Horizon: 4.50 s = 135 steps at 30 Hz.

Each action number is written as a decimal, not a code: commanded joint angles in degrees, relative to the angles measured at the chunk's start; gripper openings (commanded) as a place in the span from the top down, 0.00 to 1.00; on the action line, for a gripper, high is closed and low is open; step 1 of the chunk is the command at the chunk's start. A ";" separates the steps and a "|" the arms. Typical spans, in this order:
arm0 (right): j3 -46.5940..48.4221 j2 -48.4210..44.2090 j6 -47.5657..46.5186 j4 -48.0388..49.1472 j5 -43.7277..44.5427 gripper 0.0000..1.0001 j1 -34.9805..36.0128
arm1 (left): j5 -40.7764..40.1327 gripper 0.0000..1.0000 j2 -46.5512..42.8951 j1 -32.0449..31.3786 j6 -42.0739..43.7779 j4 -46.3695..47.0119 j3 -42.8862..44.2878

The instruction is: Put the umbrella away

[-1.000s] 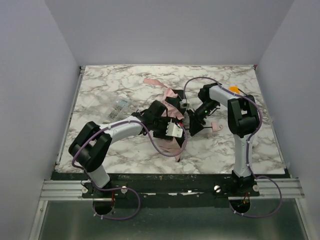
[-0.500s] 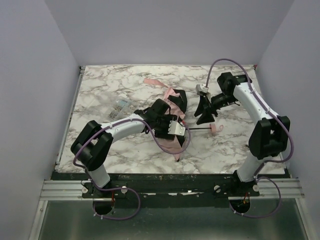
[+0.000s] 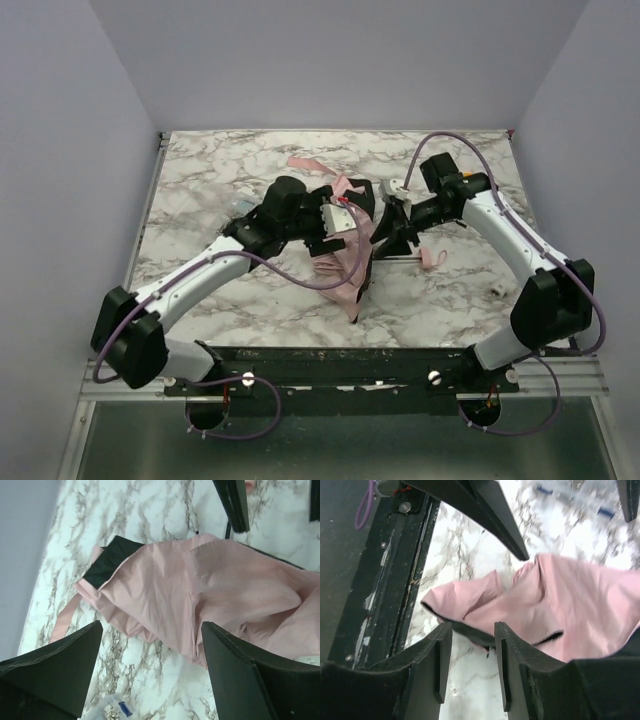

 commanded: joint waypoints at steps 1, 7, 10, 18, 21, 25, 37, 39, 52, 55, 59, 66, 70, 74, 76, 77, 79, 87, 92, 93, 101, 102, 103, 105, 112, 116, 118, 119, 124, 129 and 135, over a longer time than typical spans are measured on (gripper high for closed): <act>-2.10 -6.36 18.19 18.92 4.69 0.55 7.22 | -2.31 0.17 -10.17 1.42 -12.73 8.10 -7.33; -8.51 -4.80 26.49 29.81 14.63 0.66 14.13 | -0.31 0.23 -22.68 7.31 -42.70 15.64 -19.60; -10.80 -1.08 25.90 30.15 23.26 0.79 15.08 | 2.83 0.31 -26.83 7.91 -50.16 18.33 -26.53; -11.71 3.54 27.10 30.60 33.33 0.77 16.59 | 3.38 0.50 -28.54 5.93 -75.27 27.19 -40.61; -4.92 1.55 18.53 15.90 23.25 0.67 16.63 | -1.93 0.50 -27.24 2.22 -81.43 30.71 -44.73; 7.10 -0.15 13.44 4.06 15.82 0.46 16.60 | -7.89 0.50 -22.92 -1.60 -87.32 33.41 -46.59; -0.91 4.30 20.18 35.56 32.64 0.00 16.69 | -12.83 0.83 -1.57 -7.11 -94.16 40.58 -41.87; -1.23 6.31 19.43 36.65 34.75 0.00 16.71 | -13.79 0.86 1.89 -7.30 -95.12 40.94 -40.75; -5.45 19.51 20.00 37.75 42.30 0.09 17.24 | -26.00 0.97 14.20 -5.79 -97.34 47.81 -35.59; -5.57 21.77 20.91 38.19 43.74 0.17 17.23 | -30.15 1.00 14.70 -4.87 -96.87 48.78 -35.25; -3.17 24.91 20.99 33.78 42.42 0.41 17.16 | -33.56 1.00 16.31 -4.38 -95.89 49.61 -32.82; -1.00 24.81 18.74 17.52 24.50 0.66 17.74 | -37.32 1.00 21.83 -4.40 -96.64 50.27 -28.71; -3.93 22.28 22.57 22.83 31.35 0.58 18.57 | -34.87 1.00 23.20 -4.40 -95.47 58.17 -30.78; -0.62 22.95 25.68 23.93 34.60 0.50 17.94 | -28.50 0.90 17.67 -4.72 -91.84 66.90 -36.57; 0.81 23.21 26.21 24.32 35.86 0.50 17.94 | -26.56 0.79 12.12 -4.97 -90.12 67.82 -40.24; 1.23 23.46 26.40 24.77 36.90 0.50 17.94 | -25.73 0.71 9.22 -4.93 -89.08 67.14 -42.11; 1.64 24.21 26.46 25.37 38.29 0.52 17.68 | -24.48 0.59 2.43 -4.92 -87.32 64.09 -45.08; 1.35 24.84 27.10 26.91 39.15 0.55 17.49 | -17.79 0.47 -16.59 -5.60 -84.41 41.29 -47.35; 0.86 24.79 27.33 27.22 38.97 0.55 17.45 | -14.05 0.55 -16.23 -10.43 -84.90 34.60 -46.57; 0.71 24.81 27.35 27.26 38.98 0.55 17.46 | -13.53 0.55 -15.09 -11.51 -84.83 34.13 -45.92; 0.28 24.63 27.60 27.49 38.83 0.55 17.45 | -15.89 0.55 -6.84 -16.39 -85.76 32.98 -40.61; 0.32 24.62 27.56 27.50 38.75 0.55 17.47 | -16.21 0.56 -5.90 -16.43 -85.75 33.05 -39.82; 0.32 24.63 27.71 27.54 38.74 0.55 17.49 | -16.46 0.57 -5.05 -16.52 -85.74 33.17 -39.05; 0.32 24.68 27.79 27.47 38.42 0.56 17.47 | -16.42 0.66 -1.94 -16.50 -85.21 33.49 -36.58; -0.41 24.51 28.26 27.36 37.24 0.56 17.46 | -9.18 1.00 13.62 -17.85 -85.77 44.40 -26.85; -0.91 24.94 28.59 27.43 36.58 0.57 17.45 | -8.54 1.00 16.88 -19.61 -85.00 46.05 -21.84; -1.08 25.22 28.66 27.45 36.90 0.57 17.47 | -8.25 0.82 16.53 -20.03 -84.15 46.13 -21.12; -1.15 25.33 28.63 27.48 37.06 0.57 17.36 | -7.83 0.76 15.92 -20.19 -83.73 47.34 -21.68; -0.85 25.90 28.71 27.39 36.90 0.57 17.43 | 1.67 0.61 11.10 -20.22 -80.60 56.94 -26.38; -0.70 25.88 27.53 26.32 36.64 0.57 17.41 | 5.71 0.55 0.78 -20.21 -76.81 58.41 -32.64; -2.93 24.13 24.19 25.78 34.07 0.57 17.42 | 0.30 0.42 -16.30 -18.82 -64.69 32.65 -34.62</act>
